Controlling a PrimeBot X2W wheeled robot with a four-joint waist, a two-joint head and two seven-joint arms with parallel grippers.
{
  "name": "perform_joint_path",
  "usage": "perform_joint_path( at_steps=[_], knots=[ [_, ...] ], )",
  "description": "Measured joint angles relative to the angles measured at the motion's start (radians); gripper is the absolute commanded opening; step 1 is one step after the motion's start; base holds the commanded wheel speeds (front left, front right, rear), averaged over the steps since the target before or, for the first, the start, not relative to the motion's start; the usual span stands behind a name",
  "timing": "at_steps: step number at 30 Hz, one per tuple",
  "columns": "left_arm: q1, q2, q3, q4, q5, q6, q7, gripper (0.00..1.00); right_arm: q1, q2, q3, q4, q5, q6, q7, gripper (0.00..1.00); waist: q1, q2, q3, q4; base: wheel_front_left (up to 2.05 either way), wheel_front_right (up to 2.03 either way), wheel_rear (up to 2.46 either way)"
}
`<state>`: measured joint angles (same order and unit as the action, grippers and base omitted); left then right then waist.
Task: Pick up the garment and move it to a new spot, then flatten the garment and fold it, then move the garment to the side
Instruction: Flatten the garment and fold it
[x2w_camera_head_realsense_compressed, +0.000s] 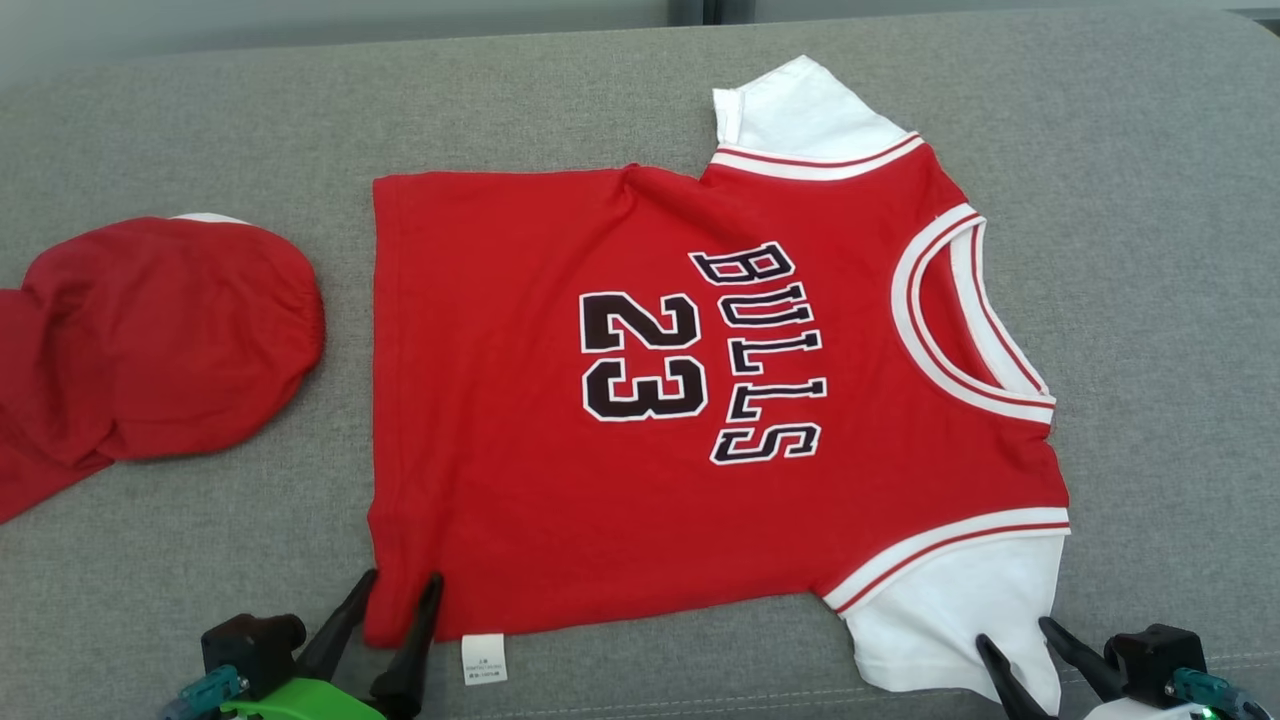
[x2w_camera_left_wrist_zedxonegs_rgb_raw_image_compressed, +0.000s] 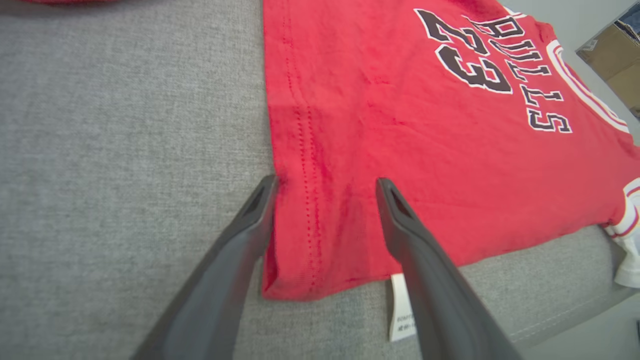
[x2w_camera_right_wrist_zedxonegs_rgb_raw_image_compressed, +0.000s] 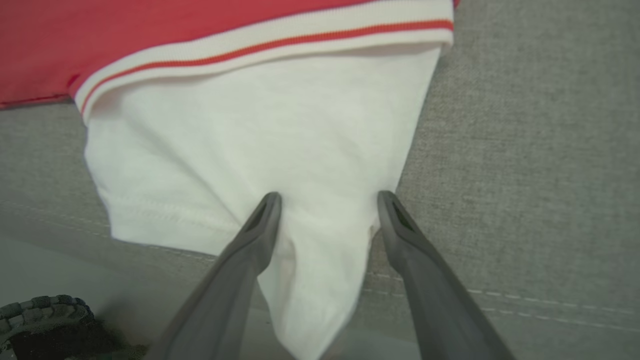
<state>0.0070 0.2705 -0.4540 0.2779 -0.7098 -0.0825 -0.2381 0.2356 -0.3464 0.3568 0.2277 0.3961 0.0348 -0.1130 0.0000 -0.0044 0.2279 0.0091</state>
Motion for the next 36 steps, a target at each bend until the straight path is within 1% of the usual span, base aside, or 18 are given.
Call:
perform_joint_path(
  at_steps=[3, 5, 6, 8, 10, 13, 15, 17, 18, 19, 20, 21, 22, 23, 24, 30, 36],
  knots=[
    [-0.003, -0.004, -0.01, 0.009, -0.01, -0.006, 0.013, 1.0, 0.0, 0.001, 0.001, 0.0, 0.0, 0.0, 0.0, 1.0, 0.0, 0.0, 0.0, 0.001, 0.0, 0.0, 0.0],
    [-0.007, -0.004, -0.018, 0.022, -0.01, -0.007, 0.024, 1.0, 0.0, 0.001, 0.002, 0.001, 0.0, 0.0, 0.0, 0.93, 0.0, 0.0, -0.001, 0.003, 0.0, 0.0, 0.0],
    [-0.009, -0.004, -0.019, 0.032, -0.01, -0.007, 0.026, 1.0, 0.0, 0.001, 0.002, 0.003, 0.0, 0.0, 0.0, 0.86, 0.0, 0.0, -0.002, 0.004, 0.0, 0.0, 0.0],
    [-0.012, -0.004, -0.02, 0.044, -0.011, -0.008, 0.029, 1.0, 0.0, 0.001, 0.002, 0.007, 0.0, 0.0, 0.001, 0.87, 0.0, 0.0, -0.007, 0.005, 0.0, 0.0, 0.0],
    [-0.012, -0.004, -0.02, 0.054, -0.019, -0.014, 0.039, 1.0, 0.0, 0.001, 0.002, 0.01, 0.0, 0.0, 0.003, 0.91, 0.0, 0.0, -0.013, 0.007, 0.0, 0.0, 0.0],
    [-0.012, -0.004, -0.026, 0.061, -0.023, -0.014, 0.048, 1.0, 0.0, 0.0, 0.002, 0.01, 0.0, 0.0, 0.008, 0.86, 0.0, 0.0, -0.018, 0.007, 0.0, 0.0, 0.0],
    [-0.012, -0.004, -0.029, 0.062, -0.026, -0.015, 0.054, 1.0, 0.0, 0.0, 0.002, 0.011, 0.0, 0.0, 0.008, 0.87, 0.0, 0.0, -0.02, 0.007, 0.0, 0.0, 0.0],
    [-0.012, -0.004, -0.03, 0.063, -0.032, -0.015, 0.061, 0.87, 0.0, 0.0, 0.003, 0.012, 0.0, 0.0, 0.008, 0.9, 0.0, 0.0, -0.022, 0.007, 0.0, 0.0, 0.0],
    [-0.012, -0.004, -0.03, 0.064, -0.034, -0.015, 0.063, 0.76, 0.0, 0.0, 0.003, 0.012, 0.0, 0.0, 0.008, 0.95, 0.0, 0.0, -0.023, 0.006, 0.0, 0.0, 0.0],
    [-0.012, -0.004, -0.03, 0.064, -0.034, -0.015, 0.068, 0.49, 0.0, 0.0, 0.004, 0.012, 0.0, 0.0, 0.008, 1.0, 0.0, 0.0, -0.024, 0.006, 0.0, 0.0, 0.0],
    [-0.012, -0.004, -0.031, 0.066, -0.034, -0.015, 0.07, 0.49, 0.0, -0.001, 0.005, 0.012, 0.0, 0.0, 0.008, 1.0, 0.0, 0.0, -0.025, 0.006, 0.0, 0.0, 0.0],
    [-0.012, -0.003, -0.031, 0.067, -0.036, -0.015, 0.072, 0.4, 0.0, -0.002, 0.005, 0.011, 0.0, 0.0, 0.008, 1.0, 0.0, 0.0, -0.026, 0.006, 0.0, 0.0, 0.0],
    [-0.012, -0.004, -0.032, 0.067, -0.039, -0.016, 0.08, 0.26, 0.0, -0.003, 0.006, 0.01, -0.002, 0.0, 0.008, 1.0, 0.0, 0.0, -0.027, 0.006, 0.0, 0.0, 0.0],
    [-0.012, -0.005, -0.034, 0.067, -0.044, -0.016, 0.08, 0.09, 0.0, -0.006, 0.007, 0.009, -0.004, 0.0, 0.008, 1.0, 0.0, 0.0, -0.028, 0.006, 0.0, 0.0, 0.0],
    [-0.012, -0.006, -0.035, 0.067, -0.044, -0.018, 0.08, 0.0, 0.0, -0.01, 0.008, 0.007, -0.009, 0.0, 0.008, 1.0, 0.0, 0.0, -0.029, 0.006, 0.0, 0.0, 0.0],
    [-0.013, -0.007, -0.036, 0.065, -0.049, -0.023, 0.089, 0.0, 0.001, -0.032, 0.02, -0.013, -0.032, 0.0, 0.019, 1.0, 0.0, 0.0, -0.033, 0.003, 0.0, 0.0, 0.0],
    [-0.015, -0.007, -0.038, 0.066, -0.054, -0.023, 0.089, 0.0, 0.002, -0.036, 0.021, -0.049, -0.037, 0.0, 0.023, 1.0, 0.0, 0.0, -0.04, -0.003, 0.0, 0.0, 0.0]
  ],
)
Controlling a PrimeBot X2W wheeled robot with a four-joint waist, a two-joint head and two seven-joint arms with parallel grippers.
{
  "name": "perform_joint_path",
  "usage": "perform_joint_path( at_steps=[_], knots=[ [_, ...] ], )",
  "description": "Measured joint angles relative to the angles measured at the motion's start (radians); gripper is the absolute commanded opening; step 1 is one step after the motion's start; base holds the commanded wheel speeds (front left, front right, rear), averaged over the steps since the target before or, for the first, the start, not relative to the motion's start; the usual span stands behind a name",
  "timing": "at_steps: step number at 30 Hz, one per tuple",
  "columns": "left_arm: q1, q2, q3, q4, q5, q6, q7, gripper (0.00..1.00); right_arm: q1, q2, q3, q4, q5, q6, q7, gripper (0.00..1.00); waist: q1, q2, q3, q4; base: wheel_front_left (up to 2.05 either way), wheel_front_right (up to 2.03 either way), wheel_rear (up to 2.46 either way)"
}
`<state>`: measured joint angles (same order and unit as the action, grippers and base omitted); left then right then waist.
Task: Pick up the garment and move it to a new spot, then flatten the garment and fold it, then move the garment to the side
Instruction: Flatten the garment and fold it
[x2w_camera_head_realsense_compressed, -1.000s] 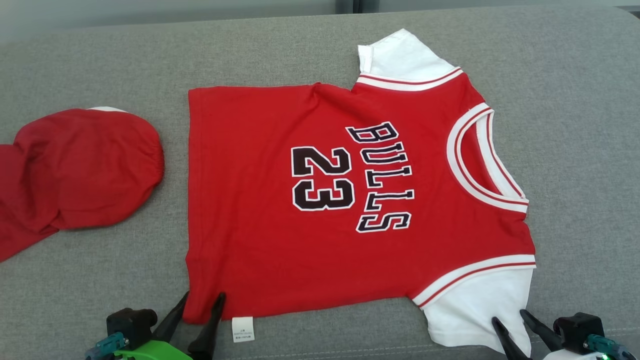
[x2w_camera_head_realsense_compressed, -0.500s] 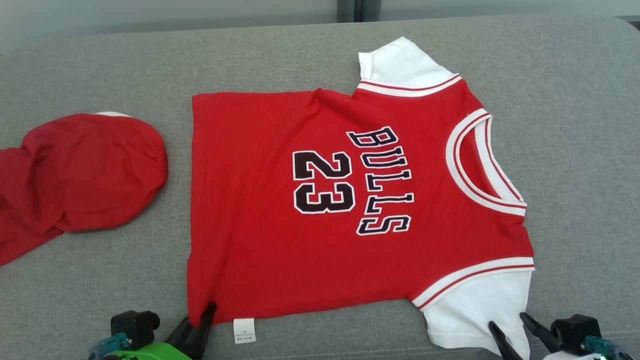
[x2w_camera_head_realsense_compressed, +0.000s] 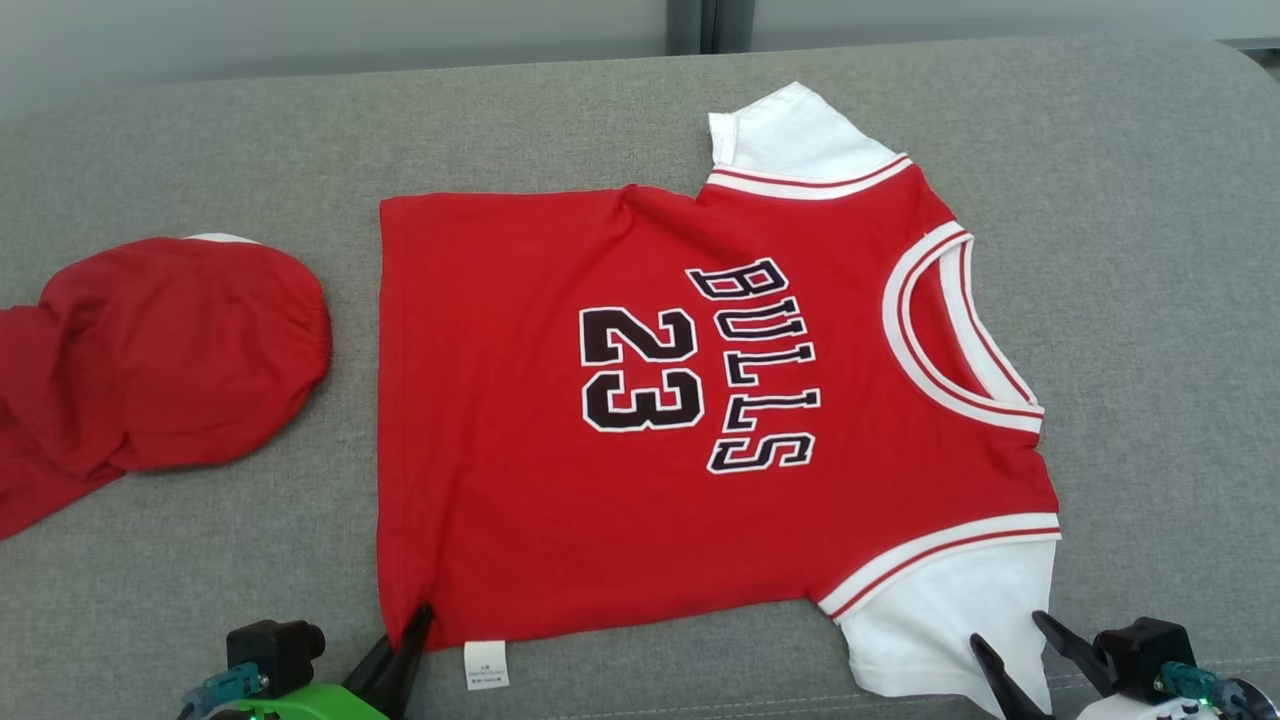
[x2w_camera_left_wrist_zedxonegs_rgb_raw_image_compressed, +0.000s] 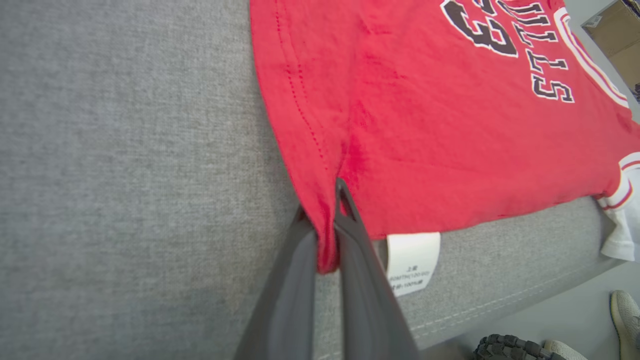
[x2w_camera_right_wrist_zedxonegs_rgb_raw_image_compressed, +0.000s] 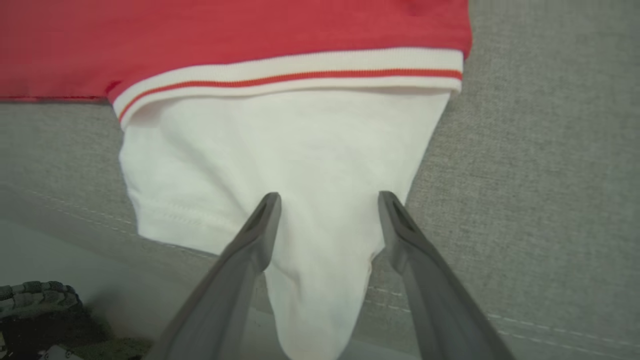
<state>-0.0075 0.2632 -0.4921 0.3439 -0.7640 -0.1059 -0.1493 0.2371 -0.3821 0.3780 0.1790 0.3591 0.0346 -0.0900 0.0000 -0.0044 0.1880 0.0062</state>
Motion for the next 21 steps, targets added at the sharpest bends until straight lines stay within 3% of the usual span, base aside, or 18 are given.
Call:
perform_joint_path(
  at_steps=[21],
  knots=[
    [-0.001, 0.002, -0.004, 0.006, -0.017, -0.001, 0.0, 0.0, 0.078, -0.026, -0.005, -0.045, 0.023, -0.009, 0.083, 1.0, 0.0, 0.0, -0.015, -0.025, 0.0, 0.0, 0.0]
  ],
)
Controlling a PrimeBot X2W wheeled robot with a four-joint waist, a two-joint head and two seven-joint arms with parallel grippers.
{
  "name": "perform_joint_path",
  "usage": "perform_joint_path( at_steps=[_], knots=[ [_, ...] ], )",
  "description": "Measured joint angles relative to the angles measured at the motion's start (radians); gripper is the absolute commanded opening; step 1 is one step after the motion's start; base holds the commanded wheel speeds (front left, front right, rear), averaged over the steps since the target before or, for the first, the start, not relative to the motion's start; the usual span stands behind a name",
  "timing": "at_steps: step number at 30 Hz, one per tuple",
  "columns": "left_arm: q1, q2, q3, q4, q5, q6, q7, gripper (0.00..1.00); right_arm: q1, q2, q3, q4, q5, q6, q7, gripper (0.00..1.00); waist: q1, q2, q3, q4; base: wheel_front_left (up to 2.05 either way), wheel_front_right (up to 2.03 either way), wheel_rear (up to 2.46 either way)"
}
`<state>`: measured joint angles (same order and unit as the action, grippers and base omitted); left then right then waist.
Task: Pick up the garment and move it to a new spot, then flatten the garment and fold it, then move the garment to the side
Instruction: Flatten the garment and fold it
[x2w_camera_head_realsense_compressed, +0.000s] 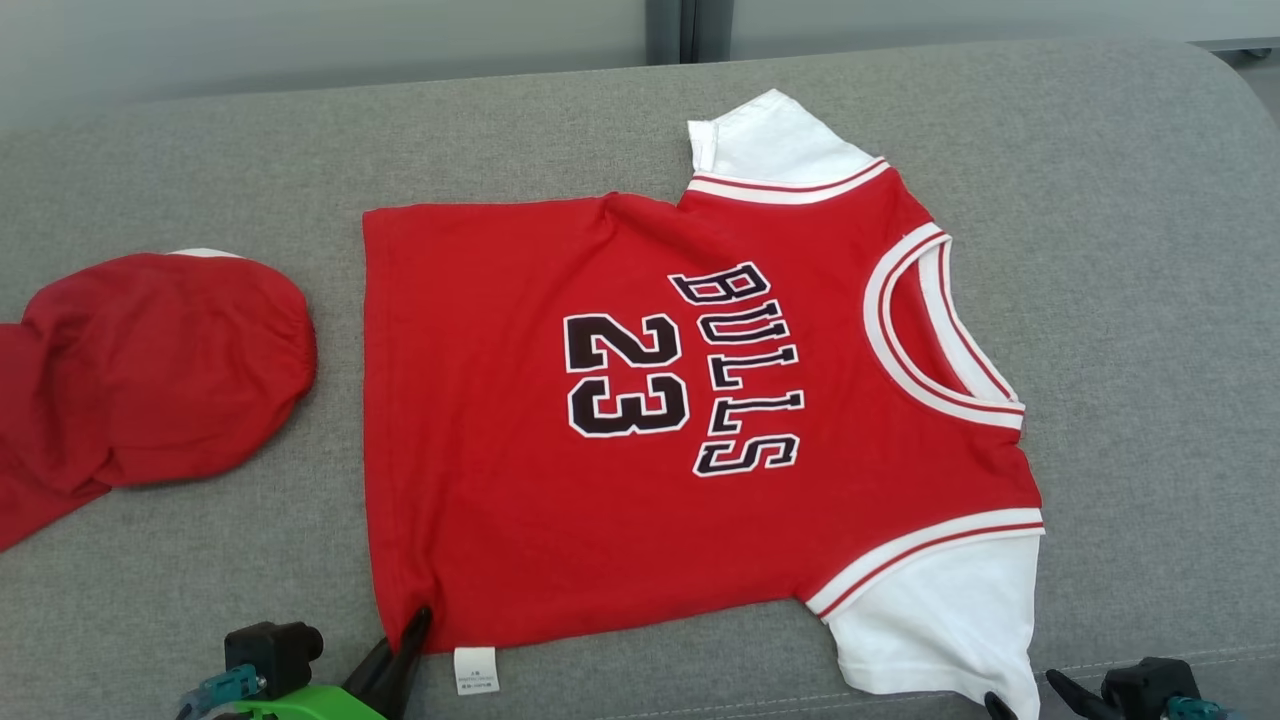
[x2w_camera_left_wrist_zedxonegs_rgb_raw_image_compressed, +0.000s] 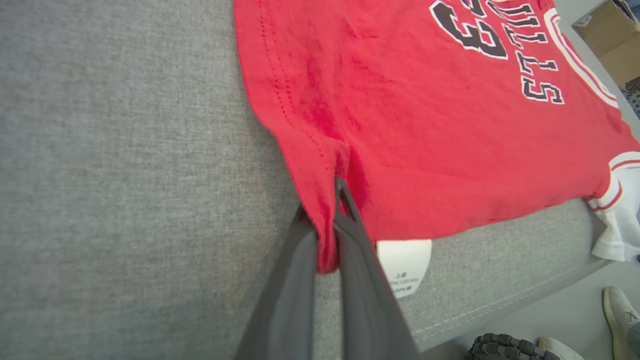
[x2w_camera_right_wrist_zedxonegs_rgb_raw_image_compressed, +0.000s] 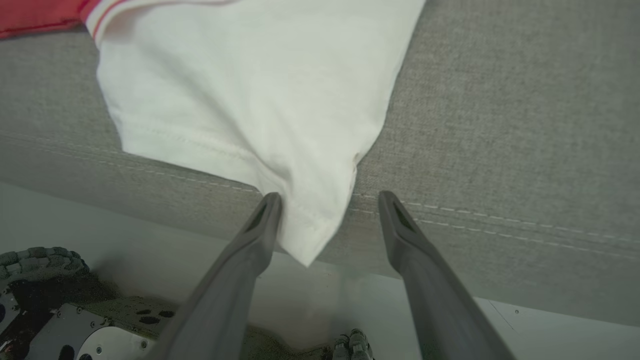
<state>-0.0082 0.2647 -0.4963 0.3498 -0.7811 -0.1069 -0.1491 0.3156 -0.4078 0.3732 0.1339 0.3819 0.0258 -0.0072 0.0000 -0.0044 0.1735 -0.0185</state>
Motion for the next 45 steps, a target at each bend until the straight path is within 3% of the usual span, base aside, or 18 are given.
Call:
perform_joint_path(
  at_steps=[10, 13, 14, 16, 19, 20, 21, 27, 35, 45],
  knots=[
    [-0.002, 0.0, 0.004, -0.002, -0.001, 0.0, 0.0, 0.0, 0.001, 0.03, 0.012, -0.003, 0.048, 0.009, 0.036, 0.98, 0.0, 0.0, 0.013, 0.008, 0.0, 0.0, 0.0],
    [-0.003, 0.0, 0.004, -0.002, -0.001, 0.0, 0.0, 0.0, 0.001, 0.031, 0.012, -0.006, 0.051, 0.009, 0.039, 0.88, 0.0, 0.0, 0.015, 0.011, 0.0, 0.0, 0.0],
    [-0.003, 0.0, 0.004, -0.002, -0.001, 0.0, 0.0, 0.0, 0.0, 0.031, 0.012, -0.007, 0.051, 0.009, 0.04, 0.81, 0.0, 0.0, 0.016, 0.012, 0.0, 0.0, 0.0],
    [-0.004, 0.0, 0.004, -0.002, -0.008, 0.0, 0.0, 0.0, 0.0, 0.031, 0.012, -0.009, 0.051, 0.009, 0.044, 0.5, 0.0, 0.0, 0.017, 0.013, 0.0, 0.0, 0.0],
    [-0.005, 0.0, 0.005, -0.002, -0.008, -0.003, 0.0, 0.0, 0.0, 0.032, 0.012, -0.012, 0.053, 0.012, 0.045, 0.24, 0.0, 0.0, 0.018, 0.014, 0.0, 0.0, 0.0],
    [-0.006, 0.0, 0.005, -0.001, -0.008, -0.003, 0.0, 0.0, -0.001, 0.032, 0.011, -0.015, 0.057, 0.017, 0.045, 0.04, 0.0, 0.0, 0.018, 0.014, 0.0, 0.0, 0.0],
    [-0.007, 0.0, 0.005, -0.001, -0.008, -0.003, 0.0, 0.0, -0.002, 0.033, 0.011, -0.017, 0.059, 0.017, 0.045, 0.0, 0.0, 0.0, 0.018, 0.014, 0.0, 0.0, 0.0],
    [-0.009, 0.003, 0.009, 0.0, -0.009, -0.003, 0.0, 0.0, -0.008, 0.034, -0.004, -0.055, 0.069, 0.018, 0.042, 0.0, 0.0, 0.0, 0.016, 0.01, 0.0, 0.0, 0.0],
    [-0.008, 0.023, 0.021, -0.023, -0.042, -0.003, 0.033, 0.0, -0.03, 0.073, -0.063, -0.169, 0.179, 0.026, 0.024, 0.0, 0.0, 0.0, 0.003, -0.013, 0.0, 0.0, 0.0],
    [-0.009, 0.097, 0.022, -0.169, -0.076, -0.003, 0.144, 0.0, -0.043, 0.085, -0.156, -0.278, 0.245, 0.022, -0.007, 0.0, 0.0, 0.0, -0.006, -0.009, 0.0, 0.0, 0.0]
  ],
)
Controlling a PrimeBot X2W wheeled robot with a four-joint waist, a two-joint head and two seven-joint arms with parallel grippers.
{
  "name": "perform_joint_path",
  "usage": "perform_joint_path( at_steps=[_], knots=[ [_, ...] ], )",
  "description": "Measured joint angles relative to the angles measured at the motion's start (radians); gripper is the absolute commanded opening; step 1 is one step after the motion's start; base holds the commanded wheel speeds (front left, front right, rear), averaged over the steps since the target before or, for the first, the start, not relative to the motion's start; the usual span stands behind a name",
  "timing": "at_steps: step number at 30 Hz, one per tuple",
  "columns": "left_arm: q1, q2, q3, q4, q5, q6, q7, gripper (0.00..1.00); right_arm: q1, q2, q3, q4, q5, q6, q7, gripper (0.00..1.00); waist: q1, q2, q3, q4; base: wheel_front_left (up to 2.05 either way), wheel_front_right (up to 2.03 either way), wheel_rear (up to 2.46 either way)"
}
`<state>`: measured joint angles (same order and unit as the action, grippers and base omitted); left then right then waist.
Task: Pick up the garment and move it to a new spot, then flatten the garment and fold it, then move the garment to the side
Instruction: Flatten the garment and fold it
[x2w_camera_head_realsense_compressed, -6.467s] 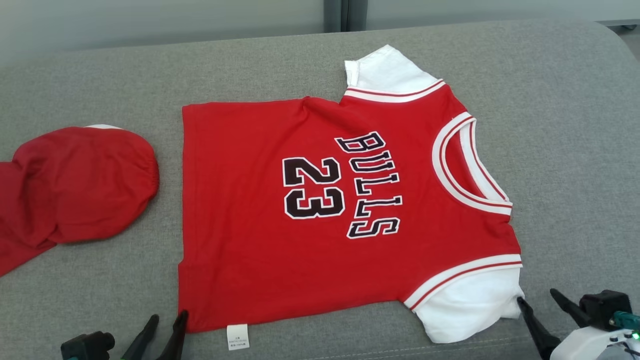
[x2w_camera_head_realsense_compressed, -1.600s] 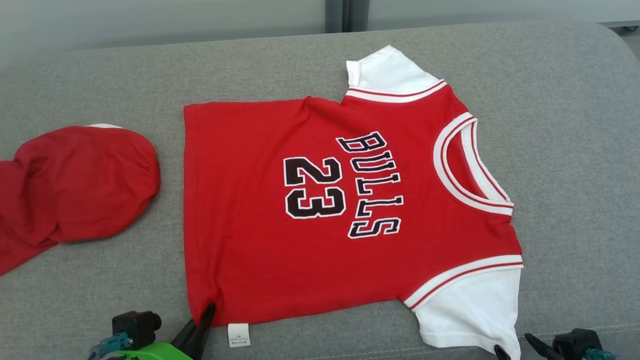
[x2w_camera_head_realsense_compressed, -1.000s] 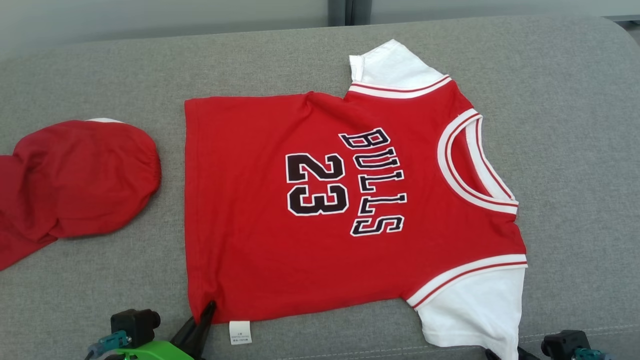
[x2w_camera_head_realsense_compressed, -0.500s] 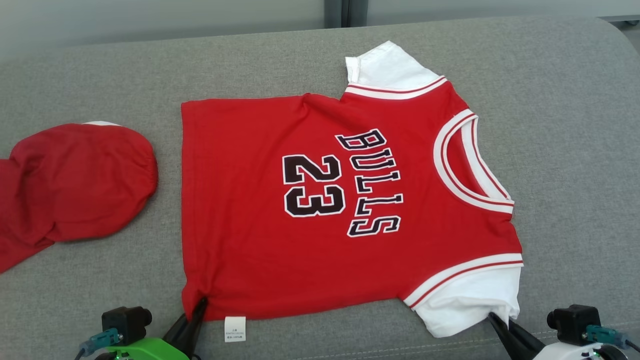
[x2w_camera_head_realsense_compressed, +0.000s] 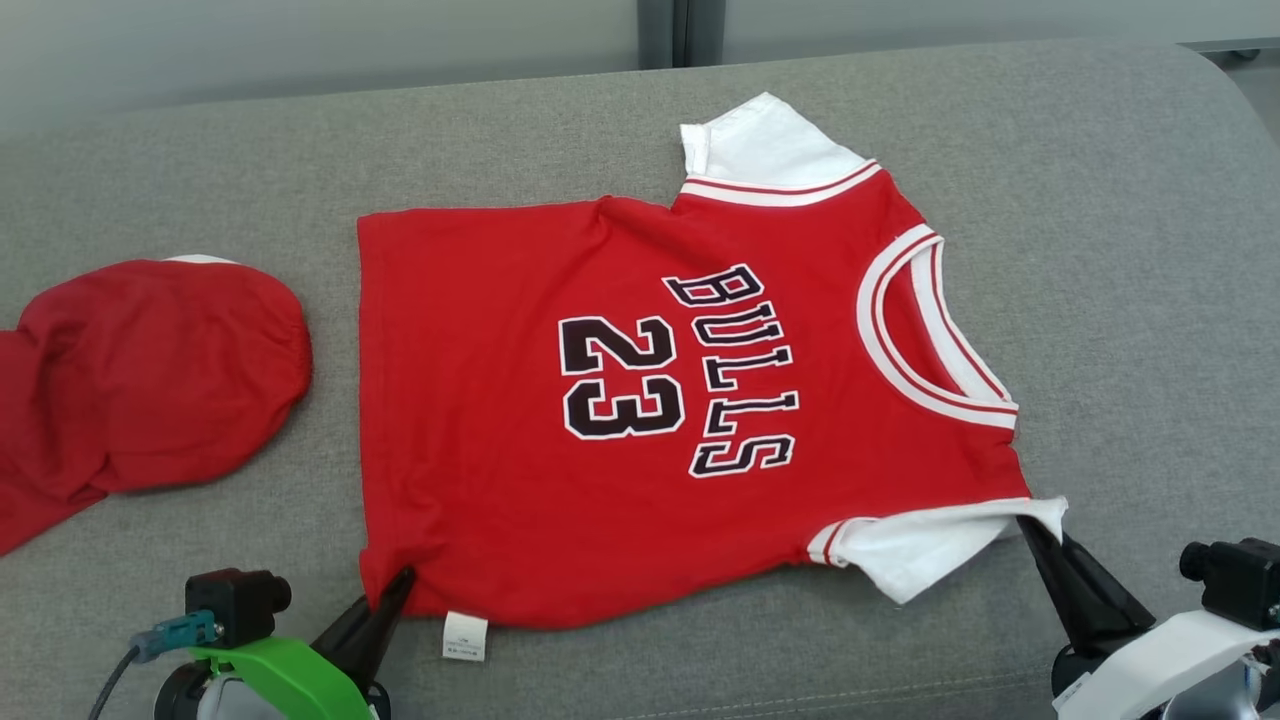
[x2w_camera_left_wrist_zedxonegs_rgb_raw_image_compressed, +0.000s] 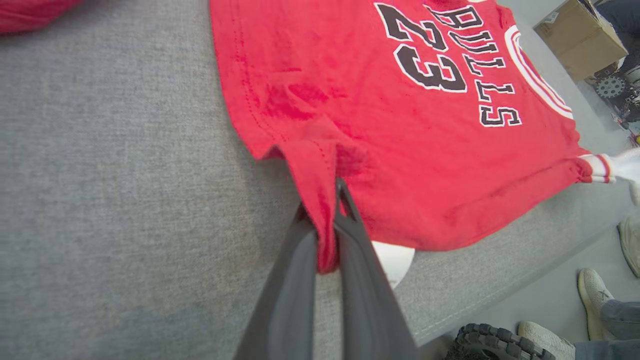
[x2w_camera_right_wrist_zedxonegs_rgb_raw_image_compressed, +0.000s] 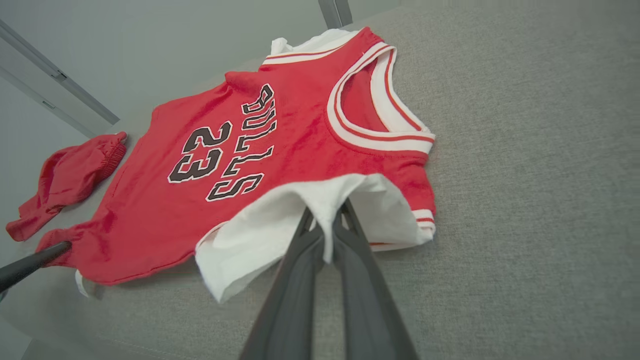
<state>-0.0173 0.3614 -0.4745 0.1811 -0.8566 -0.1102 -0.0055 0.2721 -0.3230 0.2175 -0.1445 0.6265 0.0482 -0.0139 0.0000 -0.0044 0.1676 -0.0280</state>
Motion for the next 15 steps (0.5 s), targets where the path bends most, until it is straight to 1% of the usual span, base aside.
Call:
perform_joint_path(
  at_steps=[1, 6, 11, 15],
  knots=[
    [0.0, 0.006, 0.003, -0.015, -0.001, 0.0, 0.007, 0.0, -0.002, -0.003, -0.006, -0.004, 0.0, -0.006, 0.0, 0.0, 0.0, 0.0, 0.0, 0.002, 0.0, 0.0, 0.0],
    [-0.004, 0.039, 0.019, -0.101, -0.007, 0.002, 0.055, 0.0, -0.039, -0.022, -0.02, -0.029, 0.002, -0.007, 0.002, 0.0, 0.0, 0.0, 0.004, 0.014, 0.0, 0.0, 0.0],
    [-0.028, 0.055, 0.025, -0.174, -0.031, 0.006, 0.104, 0.0, -0.07, -0.034, -0.018, -0.037, 0.002, -0.007, 0.025, 0.0, 0.0, 0.0, 0.023, 0.023, 0.0, 0.0, 0.0],
    [-0.048, 0.077, 0.033, -0.211, -0.041, 0.018, 0.137, 0.0, -0.092, -0.044, -0.02, -0.042, -0.001, -0.007, 0.034, 0.0, 0.0, 0.0, 0.041, 0.029, 0.0, 0.0, 0.0]
  ],
)
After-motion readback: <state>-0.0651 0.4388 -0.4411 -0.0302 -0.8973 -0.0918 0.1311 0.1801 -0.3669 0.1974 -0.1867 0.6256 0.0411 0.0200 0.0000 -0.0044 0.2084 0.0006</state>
